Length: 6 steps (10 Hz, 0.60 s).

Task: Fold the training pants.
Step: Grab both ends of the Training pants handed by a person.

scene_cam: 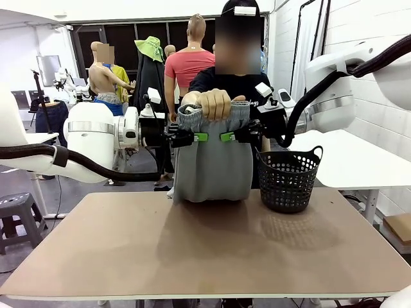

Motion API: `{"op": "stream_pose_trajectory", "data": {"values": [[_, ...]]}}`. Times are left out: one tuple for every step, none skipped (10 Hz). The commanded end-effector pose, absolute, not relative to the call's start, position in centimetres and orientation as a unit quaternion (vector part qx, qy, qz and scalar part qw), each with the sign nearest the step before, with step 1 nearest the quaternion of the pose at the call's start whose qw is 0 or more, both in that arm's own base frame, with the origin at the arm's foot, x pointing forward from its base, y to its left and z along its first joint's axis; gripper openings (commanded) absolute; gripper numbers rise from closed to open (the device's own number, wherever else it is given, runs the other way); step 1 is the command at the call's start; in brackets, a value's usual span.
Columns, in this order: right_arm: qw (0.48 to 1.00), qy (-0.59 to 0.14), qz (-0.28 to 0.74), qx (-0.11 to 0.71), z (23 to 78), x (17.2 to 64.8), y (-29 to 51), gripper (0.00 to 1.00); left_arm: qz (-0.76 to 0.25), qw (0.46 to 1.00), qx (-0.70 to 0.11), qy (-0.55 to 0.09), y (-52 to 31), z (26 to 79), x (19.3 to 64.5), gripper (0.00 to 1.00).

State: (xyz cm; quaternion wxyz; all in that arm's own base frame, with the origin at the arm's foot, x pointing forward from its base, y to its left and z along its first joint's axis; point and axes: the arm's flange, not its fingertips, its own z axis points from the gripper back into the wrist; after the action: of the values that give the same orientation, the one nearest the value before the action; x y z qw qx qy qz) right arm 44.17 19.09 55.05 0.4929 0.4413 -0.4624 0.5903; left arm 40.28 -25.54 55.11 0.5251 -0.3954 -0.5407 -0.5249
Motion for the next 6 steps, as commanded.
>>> {"op": "stream_pose_trajectory", "data": {"values": [[0.483,-0.456,0.579,0.472,55.8,44.4,18.9,0.00,-0.520,0.537,-0.389,-0.539,-25.3,55.1,40.6,0.00],[0.481,-0.458,0.580,0.472,56.0,44.2,18.8,0.00,-0.517,0.541,-0.385,-0.540,-25.2,54.9,40.8,0.00],[0.475,-0.451,0.580,0.484,56.0,44.1,18.8,0.00,-0.512,0.545,-0.382,-0.543,-25.1,54.7,41.0,0.00],[0.473,-0.443,0.582,0.492,55.9,44.0,18.7,0.00,-0.508,0.547,-0.378,-0.547,-25.1,54.6,41.2,0.00],[0.476,-0.438,0.584,0.490,55.9,44.0,18.7,0.00,-0.508,0.546,-0.381,-0.546,-25.1,54.4,41.6,0.00],[0.480,-0.427,0.589,0.491,55.8,44.3,18.8,0.00,-0.512,0.540,-0.376,-0.552,-25.2,54.4,42.2,0.00]]}}
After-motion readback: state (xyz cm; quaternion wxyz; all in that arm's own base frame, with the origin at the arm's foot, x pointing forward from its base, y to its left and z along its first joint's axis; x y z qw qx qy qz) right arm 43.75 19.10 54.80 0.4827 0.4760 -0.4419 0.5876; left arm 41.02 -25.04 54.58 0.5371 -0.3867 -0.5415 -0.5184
